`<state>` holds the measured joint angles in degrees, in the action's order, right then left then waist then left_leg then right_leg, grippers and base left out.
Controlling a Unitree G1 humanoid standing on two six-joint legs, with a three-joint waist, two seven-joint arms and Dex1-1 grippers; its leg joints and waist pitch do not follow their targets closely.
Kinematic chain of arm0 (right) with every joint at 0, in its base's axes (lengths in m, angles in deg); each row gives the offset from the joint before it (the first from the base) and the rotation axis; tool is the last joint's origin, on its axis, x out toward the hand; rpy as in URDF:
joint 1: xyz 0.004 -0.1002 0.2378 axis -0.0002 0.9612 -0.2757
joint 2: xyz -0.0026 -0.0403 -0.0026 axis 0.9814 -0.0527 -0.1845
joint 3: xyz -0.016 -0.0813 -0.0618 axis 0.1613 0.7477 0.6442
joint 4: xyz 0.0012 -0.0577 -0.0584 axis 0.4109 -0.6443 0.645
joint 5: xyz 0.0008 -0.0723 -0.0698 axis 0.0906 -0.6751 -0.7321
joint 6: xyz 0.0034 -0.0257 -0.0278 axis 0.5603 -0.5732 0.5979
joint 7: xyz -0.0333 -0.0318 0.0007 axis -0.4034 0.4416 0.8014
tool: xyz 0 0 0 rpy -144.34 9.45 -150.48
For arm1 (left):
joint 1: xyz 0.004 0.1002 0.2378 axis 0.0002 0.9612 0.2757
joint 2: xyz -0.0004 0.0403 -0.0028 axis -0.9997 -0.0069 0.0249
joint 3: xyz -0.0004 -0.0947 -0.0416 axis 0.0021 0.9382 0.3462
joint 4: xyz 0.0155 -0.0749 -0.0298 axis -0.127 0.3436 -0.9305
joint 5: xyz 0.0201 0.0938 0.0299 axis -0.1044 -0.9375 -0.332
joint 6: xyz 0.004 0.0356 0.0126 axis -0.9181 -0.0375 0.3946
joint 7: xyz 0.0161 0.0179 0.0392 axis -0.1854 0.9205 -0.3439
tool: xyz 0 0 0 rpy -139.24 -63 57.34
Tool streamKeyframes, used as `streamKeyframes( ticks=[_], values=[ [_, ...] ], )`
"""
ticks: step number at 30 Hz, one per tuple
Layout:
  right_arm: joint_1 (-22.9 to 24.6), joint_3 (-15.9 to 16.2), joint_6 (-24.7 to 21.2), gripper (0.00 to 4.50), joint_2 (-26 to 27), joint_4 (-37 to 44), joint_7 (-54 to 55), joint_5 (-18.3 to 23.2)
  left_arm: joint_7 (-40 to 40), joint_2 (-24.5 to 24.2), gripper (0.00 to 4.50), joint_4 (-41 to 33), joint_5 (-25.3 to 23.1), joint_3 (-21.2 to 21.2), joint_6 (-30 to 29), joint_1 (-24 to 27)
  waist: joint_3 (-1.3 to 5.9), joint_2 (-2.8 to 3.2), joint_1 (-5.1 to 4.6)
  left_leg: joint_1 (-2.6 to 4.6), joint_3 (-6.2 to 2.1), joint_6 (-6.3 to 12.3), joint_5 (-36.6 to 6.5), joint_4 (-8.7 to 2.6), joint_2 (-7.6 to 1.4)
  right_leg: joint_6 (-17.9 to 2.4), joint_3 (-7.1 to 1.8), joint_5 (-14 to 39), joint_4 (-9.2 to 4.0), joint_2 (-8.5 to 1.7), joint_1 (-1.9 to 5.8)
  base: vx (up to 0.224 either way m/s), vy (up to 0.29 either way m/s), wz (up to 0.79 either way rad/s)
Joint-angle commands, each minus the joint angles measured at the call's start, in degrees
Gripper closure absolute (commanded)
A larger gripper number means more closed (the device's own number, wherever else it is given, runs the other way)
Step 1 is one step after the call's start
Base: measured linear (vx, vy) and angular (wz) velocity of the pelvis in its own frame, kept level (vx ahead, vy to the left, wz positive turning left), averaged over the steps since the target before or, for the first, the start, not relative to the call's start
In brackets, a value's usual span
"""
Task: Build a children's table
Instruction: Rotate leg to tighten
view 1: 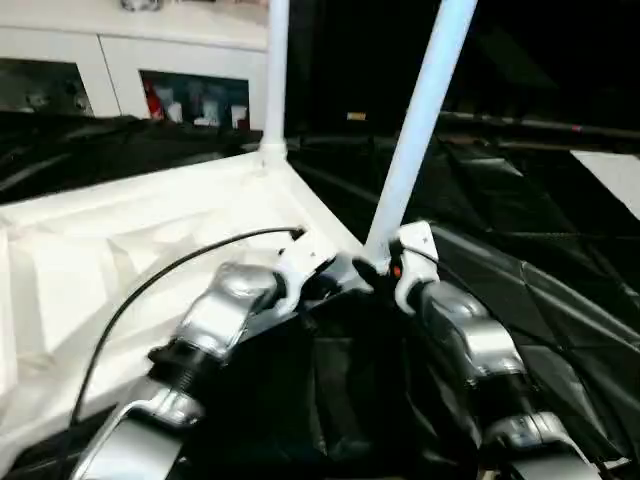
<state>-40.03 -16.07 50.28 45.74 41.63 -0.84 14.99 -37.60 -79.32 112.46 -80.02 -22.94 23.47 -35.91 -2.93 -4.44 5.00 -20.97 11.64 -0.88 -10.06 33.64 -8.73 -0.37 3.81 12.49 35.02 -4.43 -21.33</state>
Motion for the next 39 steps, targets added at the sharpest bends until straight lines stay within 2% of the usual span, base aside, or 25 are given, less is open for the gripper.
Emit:
streamKeyframes(
  ticks=[1, 2, 4, 5, 6, 7, 8, 9, 10, 11, 12, 13, 14, 18, 20, 21, 23, 26, 28, 30, 33, 36, 37, 39],
  values=[
    [-0.5, 4.92, 1.21, 1.75, 5.02, 0.18, -2.98, 0.52, -0.14, 4.07, 4.5, 1.14, 0.88, -3.04, 1.25, -0.38, 2.59, 0.52, -0.25, 1.59, -3.5, -5.21, -22.97, -5.29, -5.37, -8.07, -3.44, 20.75, -5.54, -6.13, 0.29, 0.0, 0.0, 0.0],
    [-0.49, 4.54, 1.11, 1.2, 4.99, 0.33, -3.13, 0.64, -0.51, 3.76, 4.5, 1.13, 0.85, -2.99, 1.44, -0.34, 2.64, 0.33, -0.27, 1.63, -3.41, -5.08, -22.76, -5.25, -5.37, -8.11, -3.46, 20.42, -5.52, -6.12, 0.29, 0.0, 0.0, 0.0],
    [-0.32, 3.16, 0.61, 1.06, 4.0, 1.48, -5.35, 2.11, -2.47, 2.36, 4.5, 0.68, 0.96, -2.85, 2.26, -0.09, 2.51, 0.08, -0.11, 1.65, -3.27, -4.29, -22.5, -5.13, -5.29, -8.13, -3.57, 21.25, -5.67, -6.29, 0.2, 0.0, 0.0, 0.0],
    [-0.32, 3.16, 0.61, 1.03, 4.0, 1.48, -5.35, 2.11, -2.47, 2.36, 4.5, 0.68, 0.96, -2.85, 2.26, -0.09, 2.56, 0.14, -0.03, 1.62, -3.27, -4.11, -22.25, -5.08, -5.29, -8.08, -3.61, 21.58, -5.74, -6.42, 0.26, 0.0, 0.0, 0.0],
    [0.05, 3.67, 0.45, 0.96, 2.69, 2.54, -7.18, 2.1, -3.41, 1.5, 4.5, 0.0, 1.2, -2.69, 2.55, 0.21, 2.55, -0.04, 0.02, 1.4, -3.31, -3.68, -21.38, -5.09, -5.34, -7.89, -3.62, 21.77, -5.72, -6.5, 0.42, 0.0, 0.0, 0.0],
    [0.72, 4.92, 0.19, 0.7, 0.46, 4.36, -10.86, 2.07, -5.03, 0.19, 4.5, -1.01, 1.72, -2.46, 2.97, 0.65, 2.55, -0.09, 0.05, 1.33, -3.26, -3.43, -20.85, -5.1, -5.34, -7.8, -3.66, 21.77, -5.78, -6.5, 0.46, 0.0, 0.0, 0.0],
    [0.83, 5.1, 0.13, 0.7, 0.17, 4.65, -11.39, 2.1, -5.26, 0.03, 4.5, -1.15, 1.8, -2.44, 3.02, 0.72, 2.66, -0.02, 0.26, 1.34, -3.19, -3.05, -19.71, -5.08, -5.44, -7.75, -3.62, 20.48, -5.63, -6.39, 0.61, 0.0, 0.0, 0.0],
    [0.83, 5.1, 0.13, 0.61, 0.17, 4.65, -11.39, 2.1, -5.26, 0.03, 4.5, -1.15, 1.8, -2.44, 3.02, 0.72, 2.65, -0.01, 0.26, 1.41, -3.03, -2.72, -18.65, -5.08, -5.54, -8.3, -3.7, 18.36, -5.37, -6.18, 0.39, 0.0, 0.0, 0.0],
    [1.67, 6.07, 0.2, 0.61, -1.87, 6.55, -14.52, 2.14, -6.68, -1.1, 4.5, -1.99, 2.08, -2.39, 4.03, 1.21, 2.69, 0.01, 0.35, 1.26, -3.03, -2.37, -18.3, -5.04, -5.46, -8.77, -3.64, 17.55, -5.32, -6.16, 0.62, 0.0, 0.0, 0.0],
    [3.36, 6.69, -0.53, 0.61, -6.37, 10.54, -20.46, 3.29, -10.12, -3.44, 4.5, -4.02, 2.94, -2.2, 4.31, 2.32, 2.72, -0.03, 0.46, 1.13, -3.0, -2.08, -17.76, -4.99, -5.42, -8.9, -3.63, 16.92, -5.23, -6.18, 0.84, 0.0, 0.0, 0.0],
    [3.56, 6.68, -0.53, 0.61, -7.07, 11.02, -21.18, 3.39, -10.85, -3.83, 4.5, -4.32, 3.1, -2.22, 4.75, 2.51, 2.91, 0.05, 0.81, 1.0, -2.84, -1.16, -15.74, -4.86, -5.52, -9.12, -3.72, 13.97, -4.89, -6.17, 1.18, 0.0, 0.0, 0.0],
    [4.62, 6.64, -0.36, 0.61, -10.84, 13.48, -25.18, 3.92, -14.87, -5.97, 4.5, -6.1, 4.12, -2.36, 6.29, 3.55, 2.86, 0.14, 0.94, 1.0, -2.81, -0.7, -14.88, -4.84, -5.52, -9.34, -3.73, 12.56, -4.85, -6.08, 1.07, 0.0, 0.0, 0.0],
    [4.95, 6.62, -0.28, 0.61, -11.86, 14.25, -26.46, 4.08, -16.07, -6.69, 4.5, -6.75, 4.44, -2.45, 6.22, 3.88, 2.98, -0.03, 1.0, 0.81, -2.6, 0.32, -13.16, -4.66, -5.32, -10.01, -3.62, 10.44, -4.45, -5.88, 1.23, 0.0, 0.0, 0.0],
    [6.62, 6.91, -1.64, 0.61, -16.07, 18.52, -32.6, 5.48, -21.98, -9.9, 4.5, -10.01, 6.44, -2.83, 7.17, 5.74, 3.09, 0.03, 1.76, 0.91, -2.44, 1.84, -9.9, -4.47, -5.54, -11.63, -3.46, 6.11, -3.88, -5.79, 1.31, 0.0, 0.0, 0.0],
    [7.74, 7.79, -2.08, 0.61, -18.12, 20.62, -35.7, 5.74, -23.69, -11.33, 4.5, -11.2, 6.89, -2.93, 7.34, 6.54, 3.01, 0.2, 1.9, 1.29, -2.26, 1.86, -10.07, -4.48, -5.53, -12.67, -3.39, 5.19, -3.8, -5.44, 0.98, 0.0, 0.0, 0.0],
    [8.89, 9.04, -3.11, 0.61, -20.52, 22.88, -38.56, 6.11, -24.79, -12.83, 4.5, -12.56, 7.17, -2.87, 8.38, 7.42, 3.02, -0.13, 1.96, 1.11, -2.31, 1.82, -10.06, -4.51, -5.51, -12.78, -3.31, 5.14, -3.7, -5.43, 1.24, 0.0, 0.0, 0.0],
    [9.72, 10.39, -4.1, 0.61, -22.62, 24.86, -41.22, 6.69, -26.24, -14.01, 4.5, -14.65, 8.29, -2.48, 8.11, 8.37, 2.9, -0.1, 2.11, 1.04, -2.34, 1.91, -9.9, -4.57, -5.56, -12.7, -3.36, 4.89, -3.68, -5.48, 1.33, 0.0, 0.0, 0.0],
    [9.95, 11.87, -3.97, 0.61, -23.72, 25.46, -42.85, 5.87, -27.35, -14.99, 4.5, -16.27, 8.83, -2.25, 8.15, 9.16, 2.68, -0.16, 2.03, 1.08, -2.37, 0.99, -12.28, -4.7, -5.49, -12.26, -3.4, 9.8, -4.19, -5.66, 1.15, 0.0, 0.0, 0.0],
    [9.77, 12.59, -3.26, 0.61, -23.89, 24.98, -43.45, 5.07, -27.57, -15.15, 4.5, -16.49, 8.83, -2.2, 8.32, 9.37, 2.61, -0.1, 2.02, 1.35, -2.46, -0.49, -14.68, -4.79, -5.54, -11.32, -3.5, 14.21, -4.64, -5.81, 0.87, 0.0, 0.0, 0.0],
    [9.6, 12.71, -3.15, 0.61, -23.75, 24.69, -43.41, 4.85, -27.55, -15.13, 4.5, -16.51, 8.75, -2.25, 8.37, 9.39, 2.61, -0.04, 2.04, 1.35, -2.56, -1.15, -15.24, -4.87, -5.55, -10.97, -3.52, 14.92, -4.69, -5.8, 0.85, 0.0, 0.0, 0.0],
    [8.98, 12.98, -3.51, 0.61, -23.0, 24.25, -42.95, 5.12, -27.03, -14.88, 4.5, -16.98, 8.87, -2.54, 7.9, 9.29, 2.75, -0.21, 2.04, 1.23, -2.63, -1.27, -14.6, -4.88, -5.51, -10.84, -3.46, 13.68, -4.48, -5.78, 0.97, 0.0, 0.0, 0.0],
    [9.08, 13.73, -3.79, 0.96, -22.82, 24.69, -42.99, 5.22, -27.05, -15.16, 4.5, -17.62, 9.11, -2.44, 7.62, 9.58, 2.77, -0.31, 2.05, 1.17, -2.57, -0.83, -13.55, -4.78, -5.48, -11.26, -3.44, 11.95, -4.27, -5.72, 1.02, 0.0, 0.0, 0.0],
    [9.16, 14.0, -3.84, 0.99, -22.71, 24.74, -42.94, 5.11, -27.05, -15.35, 4.5, -17.69, 9.06, -2.33, 7.68, 9.72, 2.85, -0.69, 2.01, 1.13, -2.47, -0.44, -12.5, -4.65, -5.46, -11.47, -3.42, 10.86, -4.15, -5.73, 1.1, 0.0, 0.0, 0.0],
    [9.22, 14.24, -3.83, 1.2, -22.51, 24.59, -42.74, 4.87, -26.92, -15.59, 4.5, -17.59, 8.86, -2.13, 7.85, 9.88, 2.87, -0.57, 2.03, 1.04, -2.42, 0.02, -11.41, -4.56, -5.4, -11.68, -3.42, 9.64, -3.97, -5.69, 1.15, 0.0, 0.0, 0.0]
  ],
)
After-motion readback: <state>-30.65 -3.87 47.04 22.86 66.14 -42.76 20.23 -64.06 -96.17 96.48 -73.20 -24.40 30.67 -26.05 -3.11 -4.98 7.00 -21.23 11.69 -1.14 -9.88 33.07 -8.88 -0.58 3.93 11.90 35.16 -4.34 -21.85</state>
